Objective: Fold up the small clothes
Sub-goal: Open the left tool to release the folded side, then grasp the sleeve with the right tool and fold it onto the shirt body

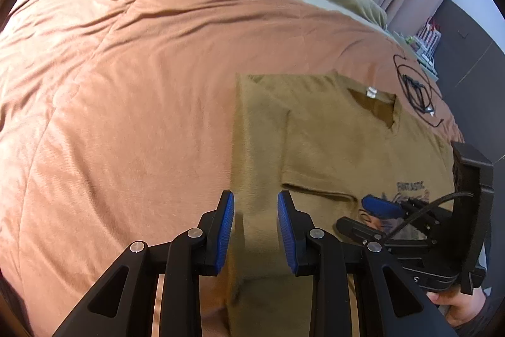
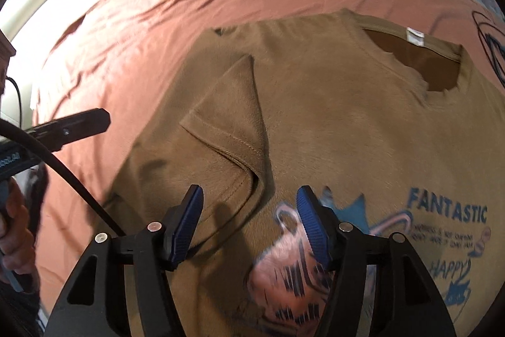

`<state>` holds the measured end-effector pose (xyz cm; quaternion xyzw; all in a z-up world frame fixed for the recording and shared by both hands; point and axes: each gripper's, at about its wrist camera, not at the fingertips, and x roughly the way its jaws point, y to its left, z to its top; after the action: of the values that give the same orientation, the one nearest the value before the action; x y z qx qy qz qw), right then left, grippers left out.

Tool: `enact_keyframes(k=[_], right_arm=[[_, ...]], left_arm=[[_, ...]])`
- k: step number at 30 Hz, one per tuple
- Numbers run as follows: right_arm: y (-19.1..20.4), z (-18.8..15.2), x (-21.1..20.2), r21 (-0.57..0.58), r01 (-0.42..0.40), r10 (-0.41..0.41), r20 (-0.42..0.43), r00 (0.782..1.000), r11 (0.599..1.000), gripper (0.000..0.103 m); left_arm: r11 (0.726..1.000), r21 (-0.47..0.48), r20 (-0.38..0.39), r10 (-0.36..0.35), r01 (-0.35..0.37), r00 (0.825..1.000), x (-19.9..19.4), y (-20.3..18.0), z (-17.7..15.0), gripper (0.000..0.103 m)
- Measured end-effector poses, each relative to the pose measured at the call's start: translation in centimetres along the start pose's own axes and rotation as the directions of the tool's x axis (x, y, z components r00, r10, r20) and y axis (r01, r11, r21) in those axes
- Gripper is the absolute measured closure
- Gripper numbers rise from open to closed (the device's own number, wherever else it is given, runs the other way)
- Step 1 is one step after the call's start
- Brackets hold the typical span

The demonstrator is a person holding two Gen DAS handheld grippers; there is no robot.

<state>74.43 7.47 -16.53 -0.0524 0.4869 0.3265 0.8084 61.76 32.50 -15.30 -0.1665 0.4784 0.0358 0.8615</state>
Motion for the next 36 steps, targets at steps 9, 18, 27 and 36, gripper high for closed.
enact_keyframes(k=[9, 18, 27, 36], right_arm=[[-0.3, 3.4, 2.1, 0.007, 0.131, -0.131, 0.021, 0.991, 0.991, 0.043], [-2.8, 2.4, 0.9, 0.155, 0.059, -0.07, 0.069, 0.995, 0.986, 0.043], [-4.7, 3.3, 2.7, 0.219, -0.1, 0.077, 0.111, 0.991, 0.971, 0.047], [-8.4, 4.6, 4.6, 0.314, -0.23, 0.186, 0.163, 0.969, 0.921, 0.103]], left_arm=[[0.999, 0.037, -0.026, 0.01, -0.009, 1.0, 3.5, 1.4, 0.4, 0.072], [0.998, 0.063, -0.037, 0.006, -0.004, 0.999, 4.3, 1.8, 0.3, 0.072], [0.994, 0.104, -0.018, 0.033, -0.031, 0.999, 4.4, 0.9, 1.7, 0.072], [0.993, 0.101, -0.005, 0.053, -0.053, 0.999, 6.2, 0.7, 3.9, 0.072]])
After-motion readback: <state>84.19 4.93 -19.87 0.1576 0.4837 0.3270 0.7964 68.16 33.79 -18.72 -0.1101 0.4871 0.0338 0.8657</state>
